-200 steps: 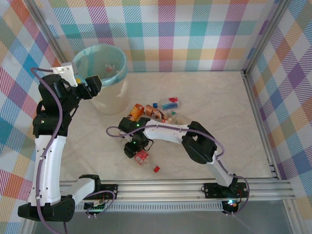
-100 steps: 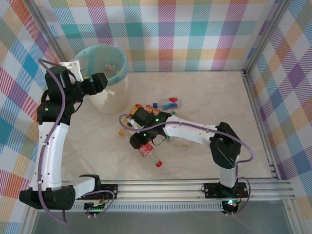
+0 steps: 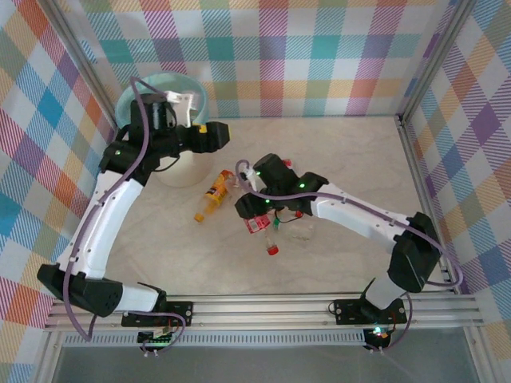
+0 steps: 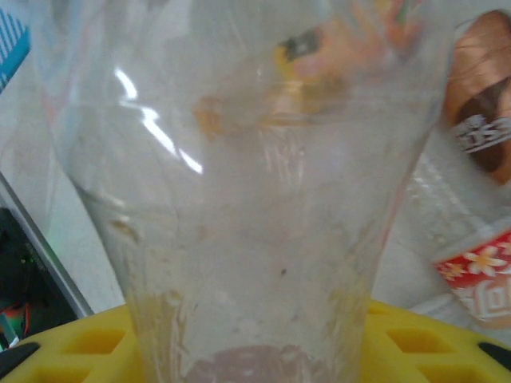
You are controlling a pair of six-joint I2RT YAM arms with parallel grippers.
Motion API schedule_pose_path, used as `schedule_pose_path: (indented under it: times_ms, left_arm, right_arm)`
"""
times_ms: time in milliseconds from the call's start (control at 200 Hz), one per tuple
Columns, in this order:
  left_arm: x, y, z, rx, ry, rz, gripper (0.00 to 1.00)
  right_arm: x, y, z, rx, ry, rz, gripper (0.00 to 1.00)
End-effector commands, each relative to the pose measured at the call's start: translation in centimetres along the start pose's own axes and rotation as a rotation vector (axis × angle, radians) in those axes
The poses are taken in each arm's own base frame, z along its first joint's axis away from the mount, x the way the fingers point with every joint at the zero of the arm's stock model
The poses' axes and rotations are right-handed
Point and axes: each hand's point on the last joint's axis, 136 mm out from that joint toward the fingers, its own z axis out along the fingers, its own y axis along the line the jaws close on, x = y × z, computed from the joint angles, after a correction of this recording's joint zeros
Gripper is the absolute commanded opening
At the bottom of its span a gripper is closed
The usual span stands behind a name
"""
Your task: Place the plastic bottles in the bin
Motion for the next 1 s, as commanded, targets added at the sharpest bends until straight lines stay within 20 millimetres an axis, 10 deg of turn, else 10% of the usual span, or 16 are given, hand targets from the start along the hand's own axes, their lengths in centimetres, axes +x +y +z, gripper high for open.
schedule_pose_path:
  times_ms: [0, 365, 995]
  left_arm:
    - [-0.5, -3.5, 0.6, 0.148, 0.014, -0.007, 0.9]
    - [2.4, -7.6, 4.7, 0.319, 0.179, -0.055, 0.92]
    - [5.8, -9.5, 4.4, 0.479, 0.343, -0.132, 0.9]
  right_arm:
    - [-2.1, -0.4, -2.3, -0.015, -0.112, -0.001, 0.53]
    - [-4.3, -1.1, -7.1, 0.001, -0.324, -0.069, 0.53]
    - [-6.2, -1.1, -12.8, 0.046, -0.541, -0.125, 0.54]
